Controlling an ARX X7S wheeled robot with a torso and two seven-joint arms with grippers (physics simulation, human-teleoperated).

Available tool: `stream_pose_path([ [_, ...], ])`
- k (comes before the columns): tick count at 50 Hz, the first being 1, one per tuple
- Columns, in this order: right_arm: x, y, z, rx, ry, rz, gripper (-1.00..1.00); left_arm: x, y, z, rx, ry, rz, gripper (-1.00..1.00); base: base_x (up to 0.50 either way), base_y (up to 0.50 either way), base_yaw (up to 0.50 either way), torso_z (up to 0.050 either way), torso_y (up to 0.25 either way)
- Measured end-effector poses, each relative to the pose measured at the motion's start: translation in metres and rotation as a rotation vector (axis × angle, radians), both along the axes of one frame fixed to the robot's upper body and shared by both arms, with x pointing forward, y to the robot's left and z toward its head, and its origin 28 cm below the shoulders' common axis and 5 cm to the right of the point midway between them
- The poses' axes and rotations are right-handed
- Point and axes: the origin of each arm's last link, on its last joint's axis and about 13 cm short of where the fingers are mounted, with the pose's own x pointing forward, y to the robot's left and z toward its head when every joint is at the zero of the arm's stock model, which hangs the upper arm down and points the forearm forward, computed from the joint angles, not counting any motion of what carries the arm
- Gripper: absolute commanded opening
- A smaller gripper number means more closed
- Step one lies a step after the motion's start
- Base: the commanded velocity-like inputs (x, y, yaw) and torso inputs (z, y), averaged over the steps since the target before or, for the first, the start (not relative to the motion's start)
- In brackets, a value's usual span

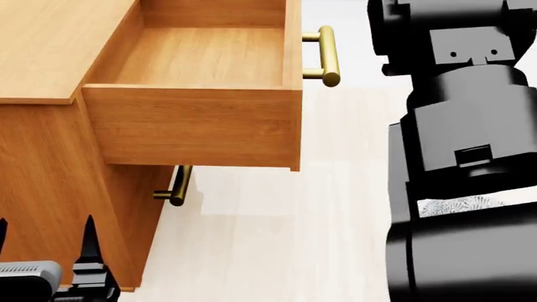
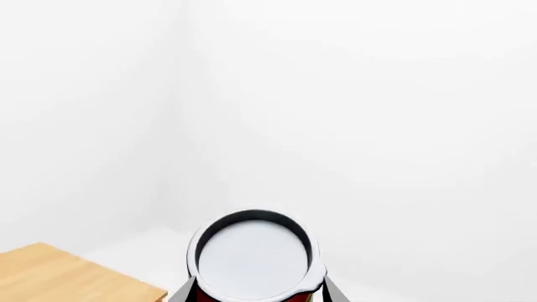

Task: Put the ketchup in the top drawer of the cabinet.

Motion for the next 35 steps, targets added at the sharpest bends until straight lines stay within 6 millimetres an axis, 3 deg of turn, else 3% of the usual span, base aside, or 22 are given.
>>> stream_pose_path([
  [35, 0.001, 0.018, -0.011, -0.055, 0.124, 0.129, -1.00, -0.001, 0.000, 0.001, -0.004, 0.001, 0.003, 1.00, 0.00, 0.00, 0.00, 0.000, 0.000],
])
